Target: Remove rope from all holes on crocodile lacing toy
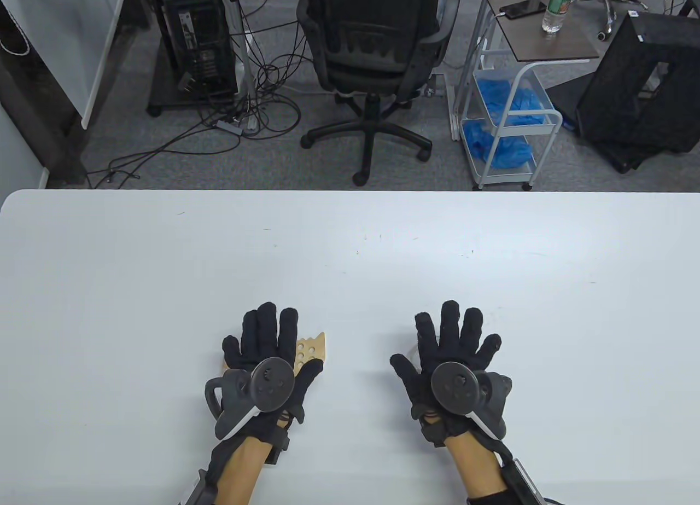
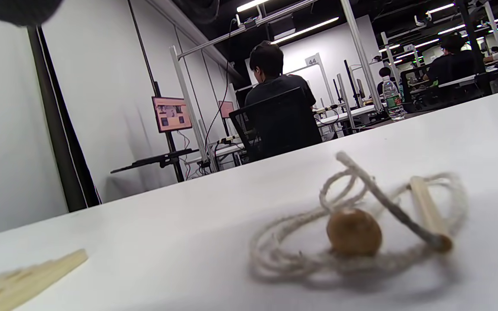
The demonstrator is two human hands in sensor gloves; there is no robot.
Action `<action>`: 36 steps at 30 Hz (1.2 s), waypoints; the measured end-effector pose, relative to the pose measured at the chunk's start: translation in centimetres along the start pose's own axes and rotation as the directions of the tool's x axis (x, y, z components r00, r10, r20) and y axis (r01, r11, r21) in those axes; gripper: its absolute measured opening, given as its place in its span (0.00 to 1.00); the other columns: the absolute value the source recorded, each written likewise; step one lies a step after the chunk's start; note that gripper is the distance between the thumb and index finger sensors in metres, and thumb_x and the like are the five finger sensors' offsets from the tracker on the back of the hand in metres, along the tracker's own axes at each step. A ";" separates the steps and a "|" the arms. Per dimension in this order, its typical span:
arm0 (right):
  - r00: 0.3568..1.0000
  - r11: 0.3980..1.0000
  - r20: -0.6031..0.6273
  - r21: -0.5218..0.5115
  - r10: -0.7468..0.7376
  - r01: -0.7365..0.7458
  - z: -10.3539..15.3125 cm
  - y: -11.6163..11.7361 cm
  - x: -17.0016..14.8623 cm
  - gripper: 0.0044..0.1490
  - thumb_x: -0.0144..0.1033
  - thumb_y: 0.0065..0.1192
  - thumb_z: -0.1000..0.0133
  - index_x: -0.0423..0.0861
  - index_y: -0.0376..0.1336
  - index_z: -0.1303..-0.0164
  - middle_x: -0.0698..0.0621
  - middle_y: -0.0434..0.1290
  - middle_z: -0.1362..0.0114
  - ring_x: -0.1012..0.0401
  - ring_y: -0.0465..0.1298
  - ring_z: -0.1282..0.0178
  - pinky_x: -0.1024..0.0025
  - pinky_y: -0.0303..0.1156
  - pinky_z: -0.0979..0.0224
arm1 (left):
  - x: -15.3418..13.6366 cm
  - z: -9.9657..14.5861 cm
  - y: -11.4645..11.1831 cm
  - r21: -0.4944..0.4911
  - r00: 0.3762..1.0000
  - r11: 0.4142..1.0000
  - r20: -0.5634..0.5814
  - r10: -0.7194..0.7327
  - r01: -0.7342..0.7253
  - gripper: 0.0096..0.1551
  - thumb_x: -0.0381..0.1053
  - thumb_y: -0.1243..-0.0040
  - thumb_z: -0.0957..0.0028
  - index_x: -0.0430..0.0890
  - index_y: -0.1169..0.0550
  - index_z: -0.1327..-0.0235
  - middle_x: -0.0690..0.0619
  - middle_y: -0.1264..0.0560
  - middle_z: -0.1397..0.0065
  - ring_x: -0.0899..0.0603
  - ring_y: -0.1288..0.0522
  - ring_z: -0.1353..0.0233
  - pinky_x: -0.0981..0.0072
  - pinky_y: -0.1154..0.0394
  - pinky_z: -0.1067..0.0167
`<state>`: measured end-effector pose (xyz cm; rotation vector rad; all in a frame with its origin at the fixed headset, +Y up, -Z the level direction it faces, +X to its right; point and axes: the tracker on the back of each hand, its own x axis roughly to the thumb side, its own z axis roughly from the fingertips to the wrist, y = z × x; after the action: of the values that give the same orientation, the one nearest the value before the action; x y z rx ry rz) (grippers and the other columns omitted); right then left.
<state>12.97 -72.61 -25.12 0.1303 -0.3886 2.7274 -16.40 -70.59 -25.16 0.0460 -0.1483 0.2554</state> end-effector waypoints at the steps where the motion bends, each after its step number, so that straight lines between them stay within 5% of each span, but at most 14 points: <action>1: 1.000 0.999 0.006 0.031 0.016 -0.017 0.0 0.4 0.2 0.51 0.67 0.54 0.50 0.50 0.48 0.22 0.39 0.34 0.14 0.33 0.27 0.21 0.20 0.23 0.37 | 0.0 -0.1 -0.3 -0.027 1.000 1.000 0.002 -0.004 0.004 0.57 0.72 0.49 0.47 0.52 0.58 0.14 0.39 0.62 0.11 0.30 0.63 0.14 0.15 0.61 0.30; 11: 0.992 0.964 0.028 0.231 0.127 -0.130 0.2 3.3 0.7 0.52 0.69 0.49 0.51 0.51 0.44 0.23 0.42 0.29 0.17 0.36 0.23 0.23 0.22 0.19 0.40 | -0.7 -0.8 -2.7 -0.244 0.998 0.969 -0.050 -0.045 0.032 0.57 0.73 0.53 0.47 0.51 0.61 0.15 0.38 0.68 0.13 0.30 0.70 0.15 0.14 0.71 0.36; 36: 0.998 0.962 -0.005 0.265 0.070 -0.066 -0.1 2.9 0.8 0.50 0.65 0.53 0.50 0.49 0.49 0.23 0.40 0.33 0.16 0.36 0.24 0.23 0.23 0.20 0.40 | -0.9 -1.0 -3.1 -0.283 0.996 0.959 -0.084 -0.012 -0.012 0.55 0.71 0.52 0.45 0.51 0.60 0.14 0.39 0.66 0.13 0.31 0.69 0.15 0.15 0.70 0.35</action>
<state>11.11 -74.88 -25.81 0.1711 -0.0216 2.8348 -16.37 -73.73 -26.42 -0.2495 -0.0995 0.2340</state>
